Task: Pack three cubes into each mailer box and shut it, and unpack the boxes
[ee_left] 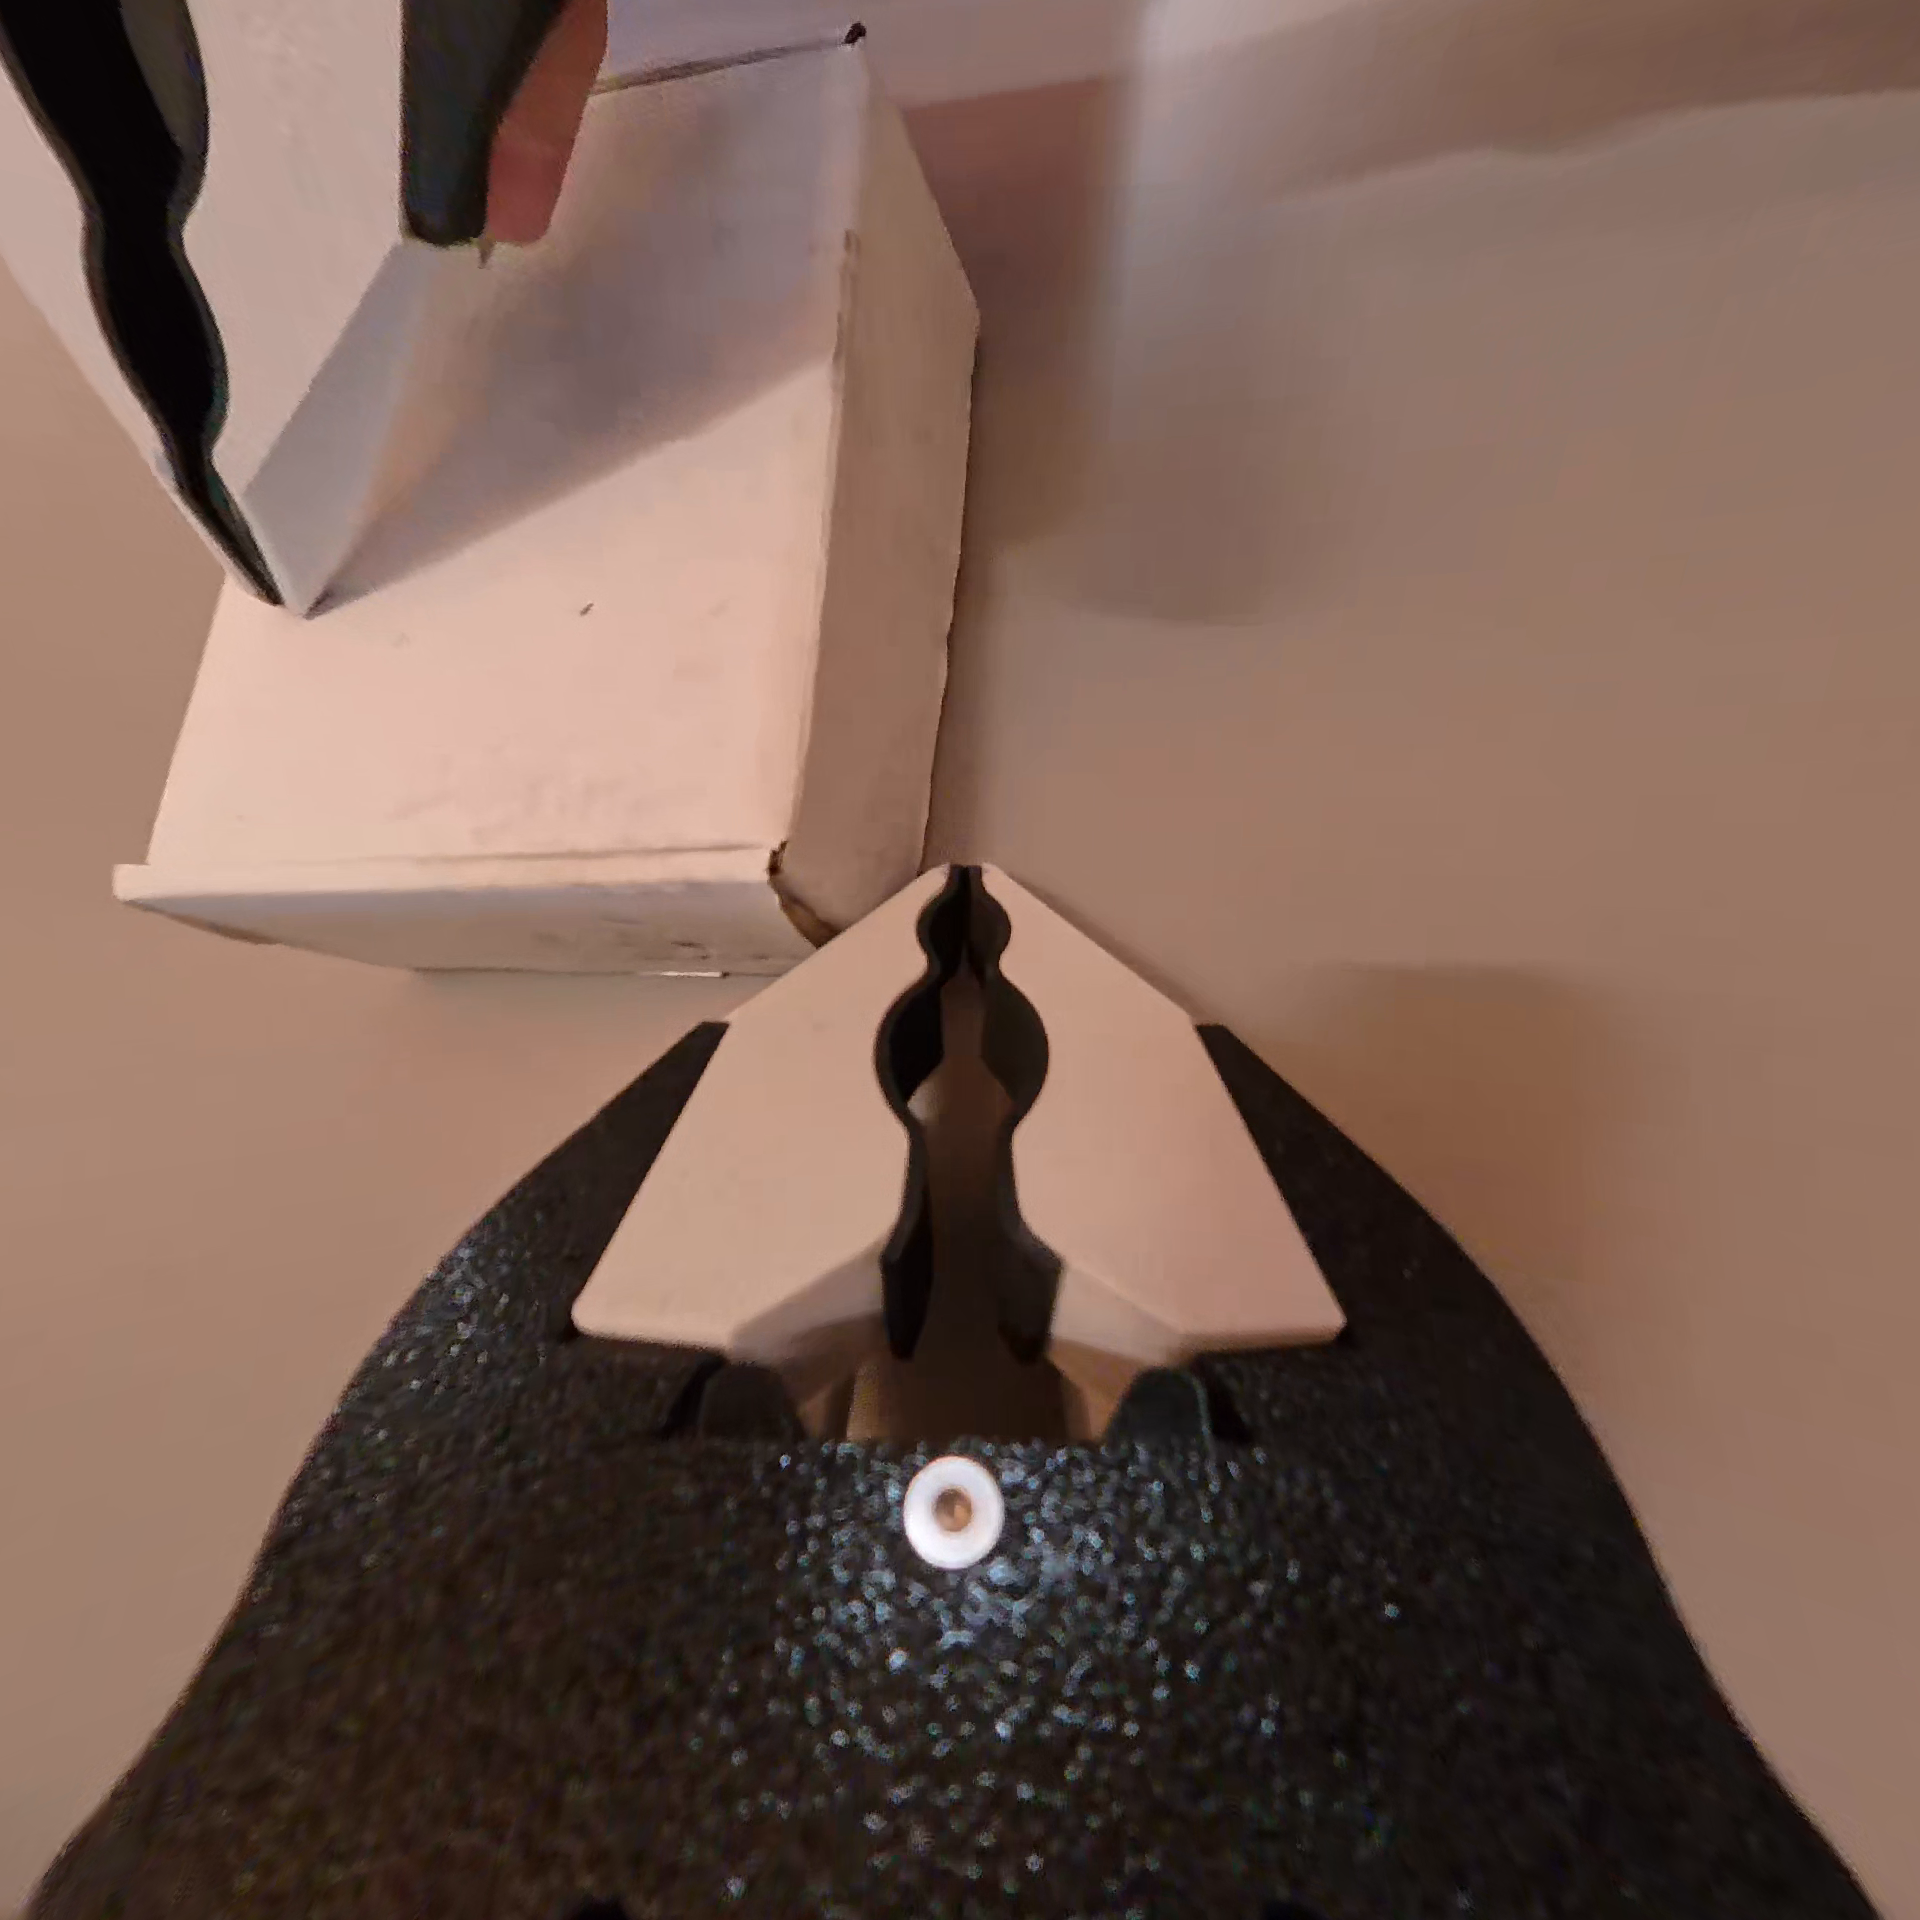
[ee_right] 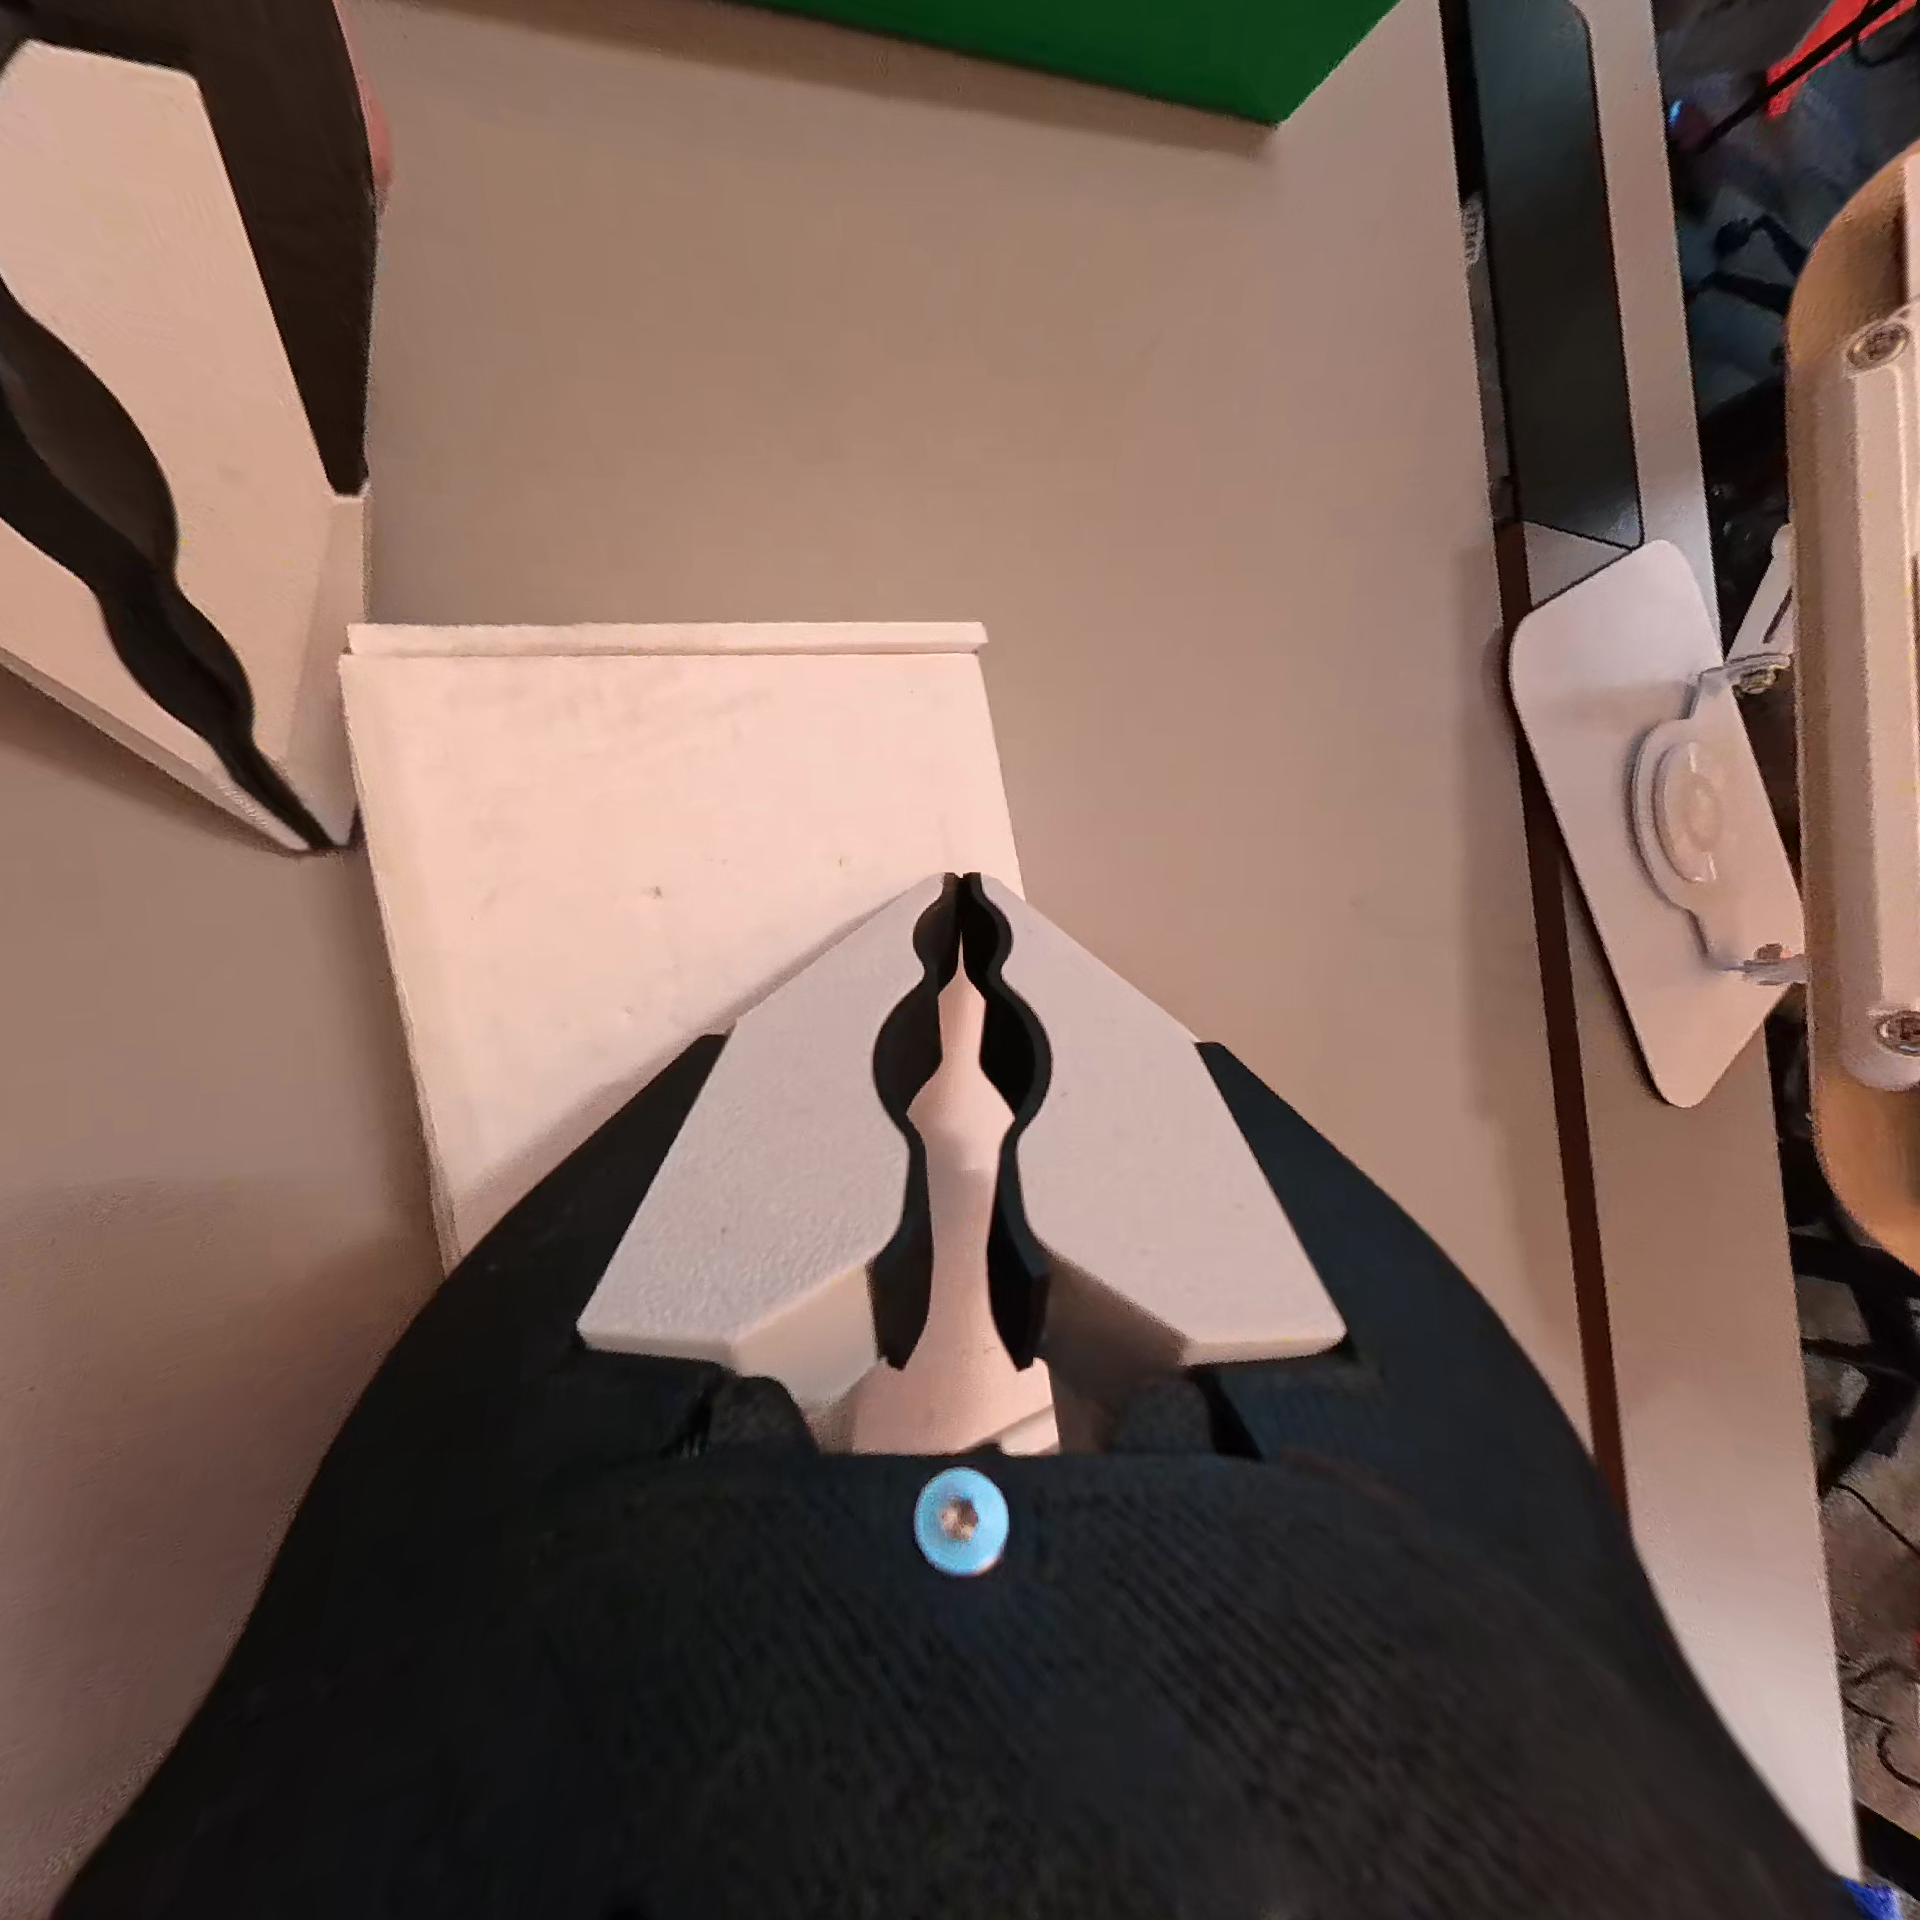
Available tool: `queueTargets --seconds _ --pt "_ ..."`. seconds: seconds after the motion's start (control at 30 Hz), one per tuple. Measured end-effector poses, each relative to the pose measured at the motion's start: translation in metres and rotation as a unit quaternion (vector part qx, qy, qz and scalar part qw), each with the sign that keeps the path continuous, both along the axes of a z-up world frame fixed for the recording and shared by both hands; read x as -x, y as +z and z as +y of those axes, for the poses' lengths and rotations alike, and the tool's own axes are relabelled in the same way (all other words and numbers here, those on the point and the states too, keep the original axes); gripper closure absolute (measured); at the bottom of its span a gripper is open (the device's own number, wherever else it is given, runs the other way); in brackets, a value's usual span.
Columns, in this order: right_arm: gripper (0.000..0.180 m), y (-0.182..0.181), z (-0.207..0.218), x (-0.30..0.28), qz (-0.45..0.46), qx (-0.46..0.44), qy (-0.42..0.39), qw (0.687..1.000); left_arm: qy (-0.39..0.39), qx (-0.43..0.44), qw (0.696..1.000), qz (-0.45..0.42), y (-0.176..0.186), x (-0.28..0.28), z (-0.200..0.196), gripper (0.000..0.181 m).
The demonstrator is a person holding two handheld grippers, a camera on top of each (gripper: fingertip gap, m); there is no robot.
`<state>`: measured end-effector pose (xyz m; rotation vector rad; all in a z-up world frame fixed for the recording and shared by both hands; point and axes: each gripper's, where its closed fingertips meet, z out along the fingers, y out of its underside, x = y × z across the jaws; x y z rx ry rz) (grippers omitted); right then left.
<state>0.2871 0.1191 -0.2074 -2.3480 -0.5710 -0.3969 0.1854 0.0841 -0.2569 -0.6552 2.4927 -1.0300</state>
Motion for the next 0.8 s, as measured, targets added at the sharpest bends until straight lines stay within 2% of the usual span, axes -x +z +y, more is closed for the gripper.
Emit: queueTargets --seconds 0.03,0.23,0.33,0.47,0.53,0.57,0.6,0.63,0.73,0.8 --pt "0.180 0.000 0.000 0.000 0.000 0.003 -0.001 1.000 0.002 -0.003 1.000 -0.005 0.000 -0.001 0.000 0.181" --pt "0.180 0.000 0.000 0.001 -0.012 0.002 -0.006 1.000 0.005 -0.022 0.999 -0.034 0.000 -0.001 0.001 0.181" --pt "0.180 0.001 -0.001 0.001 -0.012 0.020 -0.014 1.000 -0.004 0.000 1.000 -0.023 0.004 0.014 0.001 0.181" --pt "0.180 0.003 0.000 0.001 -0.020 0.010 -0.012 1.000 0.052 0.062 0.995 -0.051 0.027 0.017 0.012 0.181" --pt "0.180 0.007 -0.001 -0.004 -0.033 -0.014 -0.028 0.999 0.100 0.061 0.990 -0.081 0.038 0.009 0.024 0.181" --pt "0.171 0.015 -0.003 -0.011 -0.050 -0.037 -0.049 0.997 0.119 0.055 0.987 -0.095 0.043 0.006 0.029 0.181" --pt "0.151 0.024 -0.008 -0.014 -0.058 -0.057 -0.063 0.995 0.134 0.047 0.984 -0.109 0.049 0.002 0.032 0.181" --pt "0.147 0.036 -0.016 -0.013 -0.054 -0.080 -0.076 0.992 0.149 0.042 0.980 -0.125 0.057 -0.001 0.035 0.181" --pt "0.153 0.072 -0.052 -0.004 -0.028 -0.168 -0.129 0.977 0.171 0.048 0.971 -0.160 0.079 -0.013 0.034 0.180" --pt "0.155 0.077 -0.087 0.001 -0.027 -0.186 -0.162 0.969 0.180 0.054 0.969 -0.163 0.086 -0.023 0.034 0.177"
